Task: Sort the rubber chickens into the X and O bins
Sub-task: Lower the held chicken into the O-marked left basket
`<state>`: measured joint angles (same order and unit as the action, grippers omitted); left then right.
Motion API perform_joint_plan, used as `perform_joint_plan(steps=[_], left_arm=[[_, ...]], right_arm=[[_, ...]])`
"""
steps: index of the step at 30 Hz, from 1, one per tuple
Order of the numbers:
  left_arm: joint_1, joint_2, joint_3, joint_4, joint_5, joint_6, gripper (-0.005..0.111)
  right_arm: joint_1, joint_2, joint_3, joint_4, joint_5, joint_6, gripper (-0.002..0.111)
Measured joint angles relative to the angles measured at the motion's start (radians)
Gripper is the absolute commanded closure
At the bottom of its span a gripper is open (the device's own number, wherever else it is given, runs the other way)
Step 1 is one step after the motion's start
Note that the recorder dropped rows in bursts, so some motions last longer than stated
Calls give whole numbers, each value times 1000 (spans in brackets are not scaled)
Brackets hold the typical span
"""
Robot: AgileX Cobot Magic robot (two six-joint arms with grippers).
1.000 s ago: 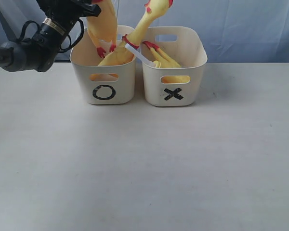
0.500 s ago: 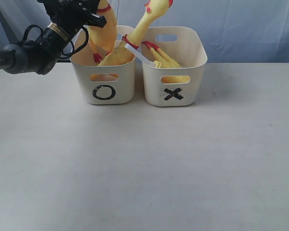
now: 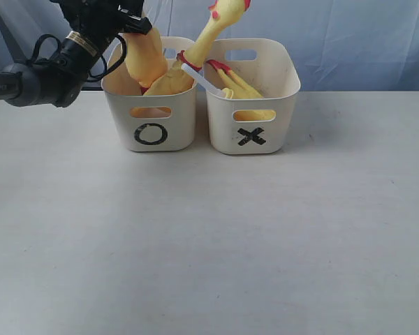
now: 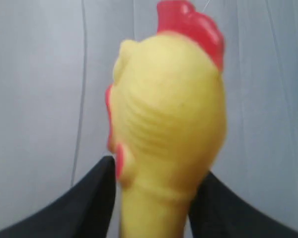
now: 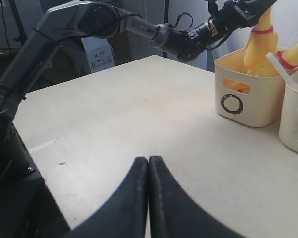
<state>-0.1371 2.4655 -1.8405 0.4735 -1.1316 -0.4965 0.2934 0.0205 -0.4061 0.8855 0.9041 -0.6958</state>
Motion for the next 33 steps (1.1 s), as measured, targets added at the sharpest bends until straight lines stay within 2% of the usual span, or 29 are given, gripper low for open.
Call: perform_joint_plan(steps=[6,10,13,17,21,24,29,33], left_arm=[[0,0,0,-5,-52,0,61],[2,0,0,26,-52,0,50],[11,0,0,83,-63,-12,50],[44,0,0,134,-80,-107,50],[86,-23,0,309,-78,-159,50],[106,-59,0,477,-47,-256,50],[138,-134,0,850,44,-445,50],[156,-171,0,988,59,-511,50]], right_arm=[[0,0,0,0,0,0,108],[0,0,0,0,0,0,108],[0,0,0,0,0,0,108],[0,0,0,0,0,0,108],[0,0,0,0,0,0,108],[0,0,0,0,0,0,108],[0,0,0,0,0,0,108],[0,0,0,0,0,0,108]])
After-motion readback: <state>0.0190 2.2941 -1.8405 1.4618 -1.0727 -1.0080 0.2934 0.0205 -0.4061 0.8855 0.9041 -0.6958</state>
